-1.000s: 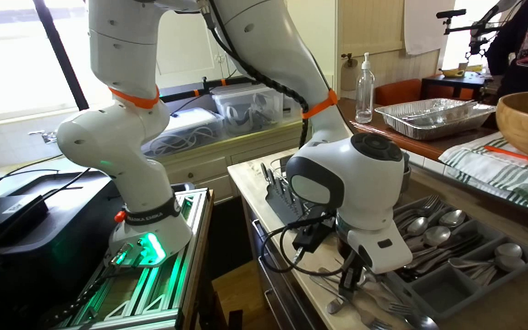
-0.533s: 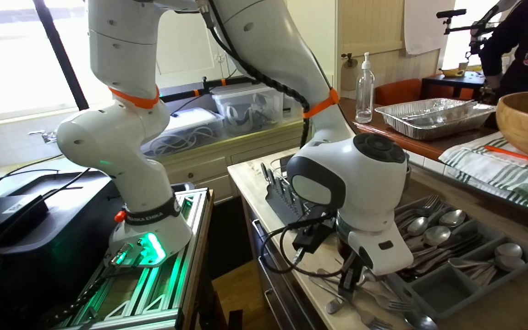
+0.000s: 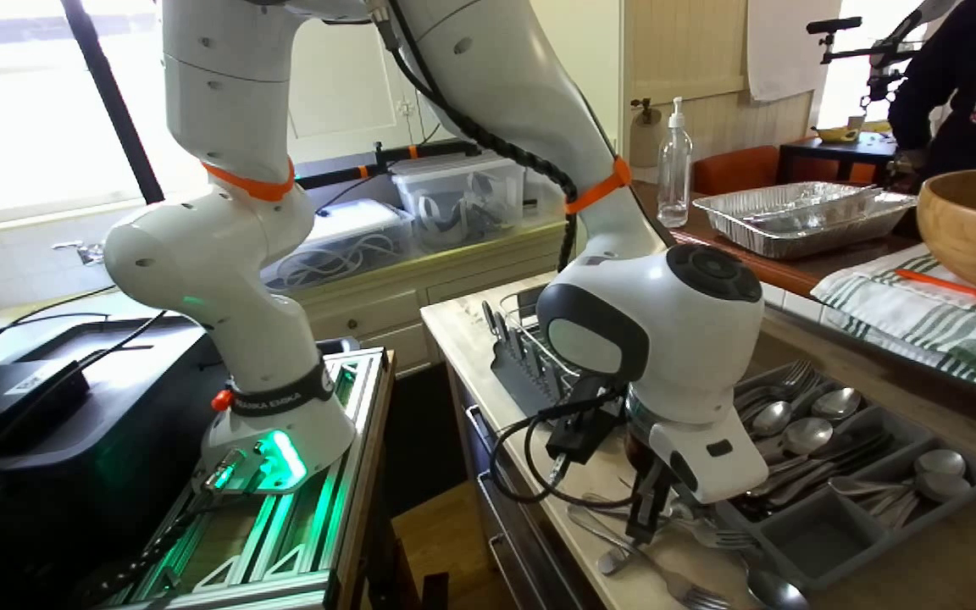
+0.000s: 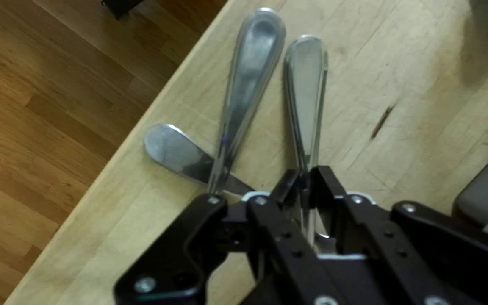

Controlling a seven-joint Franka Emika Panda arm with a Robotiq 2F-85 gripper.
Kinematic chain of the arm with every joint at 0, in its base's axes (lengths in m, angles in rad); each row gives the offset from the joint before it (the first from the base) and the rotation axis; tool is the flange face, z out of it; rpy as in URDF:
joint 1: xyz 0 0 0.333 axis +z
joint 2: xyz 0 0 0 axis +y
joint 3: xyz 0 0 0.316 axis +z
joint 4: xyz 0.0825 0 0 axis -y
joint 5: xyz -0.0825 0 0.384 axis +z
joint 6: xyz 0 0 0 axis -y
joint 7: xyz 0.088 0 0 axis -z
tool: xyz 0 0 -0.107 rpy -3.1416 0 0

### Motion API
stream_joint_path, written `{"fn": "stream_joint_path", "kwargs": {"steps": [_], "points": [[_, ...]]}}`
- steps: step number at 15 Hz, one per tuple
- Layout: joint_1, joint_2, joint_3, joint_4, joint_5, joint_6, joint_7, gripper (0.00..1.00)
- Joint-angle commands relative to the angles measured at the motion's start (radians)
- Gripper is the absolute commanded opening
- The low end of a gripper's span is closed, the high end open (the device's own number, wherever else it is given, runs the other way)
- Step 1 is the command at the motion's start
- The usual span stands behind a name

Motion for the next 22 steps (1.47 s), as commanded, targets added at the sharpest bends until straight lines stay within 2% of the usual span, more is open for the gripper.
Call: {"fn": "stream_joint_path", "kwargs": {"steps": [1,7,22], "points": [[-0.002,0.008,0.005,0.023,0.008,-0.037,-0.018,0.04],[-0.002,-0.009,0.005,0.031,0.026,-0.1,0.003,0.04],[0.062,-0.104,-0.049,0.02,-0.009,-0.267,0.102,0.04]]}}
